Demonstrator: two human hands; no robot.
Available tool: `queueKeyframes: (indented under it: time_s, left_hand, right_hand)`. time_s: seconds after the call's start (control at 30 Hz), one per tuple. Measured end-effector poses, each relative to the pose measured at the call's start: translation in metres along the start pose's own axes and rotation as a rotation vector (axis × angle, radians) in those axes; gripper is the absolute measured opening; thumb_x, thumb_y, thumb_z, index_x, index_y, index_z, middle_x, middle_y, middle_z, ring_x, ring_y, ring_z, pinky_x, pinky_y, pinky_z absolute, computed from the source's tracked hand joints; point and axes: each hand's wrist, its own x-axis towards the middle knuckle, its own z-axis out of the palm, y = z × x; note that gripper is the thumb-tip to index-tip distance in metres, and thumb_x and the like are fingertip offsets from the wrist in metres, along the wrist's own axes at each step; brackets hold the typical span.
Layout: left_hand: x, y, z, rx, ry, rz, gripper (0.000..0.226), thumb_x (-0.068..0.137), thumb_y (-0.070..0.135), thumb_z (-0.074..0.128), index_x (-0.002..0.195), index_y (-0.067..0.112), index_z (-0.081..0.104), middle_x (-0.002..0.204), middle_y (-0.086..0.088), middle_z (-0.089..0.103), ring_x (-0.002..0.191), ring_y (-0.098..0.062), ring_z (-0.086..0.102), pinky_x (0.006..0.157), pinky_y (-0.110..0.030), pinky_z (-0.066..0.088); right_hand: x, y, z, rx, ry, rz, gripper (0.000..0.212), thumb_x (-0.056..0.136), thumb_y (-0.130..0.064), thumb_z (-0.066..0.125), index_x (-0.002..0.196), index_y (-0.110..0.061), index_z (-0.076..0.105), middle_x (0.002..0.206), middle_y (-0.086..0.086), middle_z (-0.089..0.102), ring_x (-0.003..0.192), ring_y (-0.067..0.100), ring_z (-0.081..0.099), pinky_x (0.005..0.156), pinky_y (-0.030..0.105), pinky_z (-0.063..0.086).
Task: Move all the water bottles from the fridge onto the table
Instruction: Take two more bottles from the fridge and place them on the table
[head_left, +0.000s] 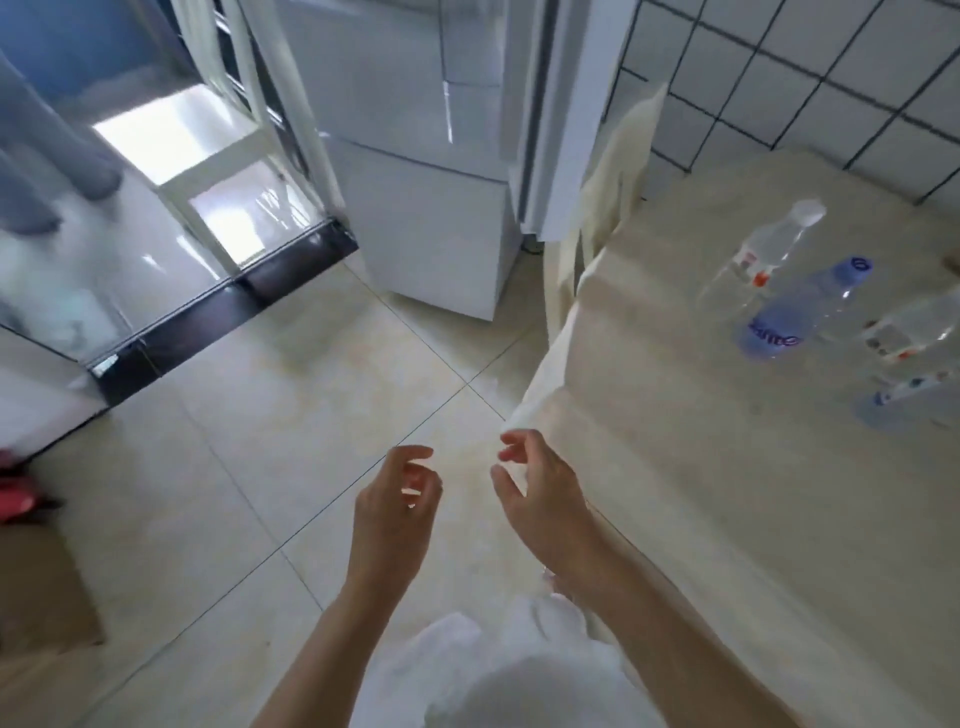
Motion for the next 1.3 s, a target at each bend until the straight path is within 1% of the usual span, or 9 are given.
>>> queueKeyframes:
  time_s: [0.17,0.3,0.43,0.77,0.83,0.87,1.0,1.17,1.3]
  left_hand:
    - [0.026,-0.025,-0.076,-0.046,0.141,-0.048,0.021,0.088,0.007,0.061,0.097,0.026,0.062,0.077,0.006,0.069,0.074,-0.004,0.066,0.064,-0.020,0.052]
    - [0.071,-0.033,-0.117,-0.073,0.207,-0.090,0.018,0.089,0.009,0.060,0.097,0.024,0.064,0.078,0.005,0.069,0.076,-0.002,0.065,0.064,-0.013,0.049]
    - [0.134,-0.034,-0.138,-0.065,0.224,-0.076,0.017,0.089,0.010,0.060,0.096,0.025,0.064,0.077,0.006,0.069,0.075,-0.004,0.065,0.065,-0.017,0.050]
    - [0.322,-0.003,-0.166,-0.005,0.160,-0.009,0.020,0.090,0.012,0.061,0.095,0.031,0.060,0.078,0.008,0.067,0.077,-0.008,0.067,0.073,-0.031,0.058]
    - [0.353,0.005,-0.173,-0.009,0.152,-0.009,0.020,0.090,0.011,0.061,0.095,0.030,0.060,0.079,0.007,0.068,0.078,-0.009,0.067,0.075,-0.034,0.058]
    - [0.367,0.010,-0.176,-0.010,0.145,-0.005,0.019,0.090,0.011,0.061,0.095,0.029,0.061,0.079,0.006,0.068,0.078,-0.010,0.067,0.075,-0.033,0.057]
    - [0.434,0.029,-0.191,-0.011,0.141,0.069,0.016,0.090,0.011,0.063,0.098,0.025,0.062,0.081,0.009,0.067,0.079,-0.005,0.066,0.071,-0.025,0.054]
    - [0.542,0.056,-0.211,-0.015,0.075,0.173,0.015,0.090,0.010,0.063,0.101,0.020,0.064,0.082,0.009,0.066,0.079,-0.001,0.063,0.066,-0.005,0.045]
    - [0.630,0.079,-0.228,-0.005,-0.004,0.262,0.014,0.089,0.011,0.061,0.100,0.019,0.065,0.085,0.004,0.069,0.081,-0.005,0.065,0.068,-0.008,0.047]
  right_hand:
    - [0.020,-0.059,0.052,-0.018,-0.117,-0.085,0.030,0.094,-0.028,0.054,0.123,-0.025,0.047,0.119,-0.008,0.057,0.110,0.004,0.052,0.082,0.005,0.035]
    - [0.059,-0.095,0.074,0.012,-0.114,-0.122,0.028,0.093,-0.024,0.054,0.121,-0.023,0.049,0.117,-0.005,0.059,0.109,0.003,0.052,0.090,0.017,0.041]
    - [0.118,-0.126,0.088,0.013,-0.099,-0.138,0.028,0.093,-0.024,0.055,0.120,-0.023,0.050,0.113,-0.007,0.059,0.109,0.006,0.054,0.094,0.025,0.045]
    - [0.294,-0.209,0.082,0.008,-0.039,-0.181,0.026,0.094,-0.027,0.053,0.119,-0.024,0.049,0.111,-0.008,0.059,0.108,0.007,0.055,0.093,0.021,0.045]
    - [0.323,-0.223,0.079,0.018,-0.013,-0.173,0.026,0.094,-0.026,0.053,0.119,-0.021,0.050,0.110,-0.007,0.060,0.107,0.007,0.055,0.090,0.014,0.043]
    - [0.335,-0.230,0.078,0.019,0.005,-0.172,0.026,0.094,-0.025,0.054,0.119,-0.020,0.050,0.110,-0.006,0.060,0.106,0.008,0.056,0.089,0.012,0.043]
    - [0.392,-0.257,0.072,0.030,0.074,-0.169,0.026,0.093,-0.022,0.056,0.119,-0.016,0.052,0.110,-0.003,0.062,0.107,0.012,0.058,0.093,0.030,0.049]
    - [0.474,-0.294,0.068,0.041,0.182,-0.153,0.027,0.093,-0.021,0.056,0.119,-0.018,0.052,0.110,-0.003,0.062,0.108,0.011,0.057,0.096,0.031,0.047]
    - [0.537,-0.328,0.066,0.066,0.303,-0.144,0.025,0.093,-0.022,0.056,0.118,-0.021,0.052,0.108,-0.006,0.062,0.107,0.011,0.058,0.097,0.037,0.049]
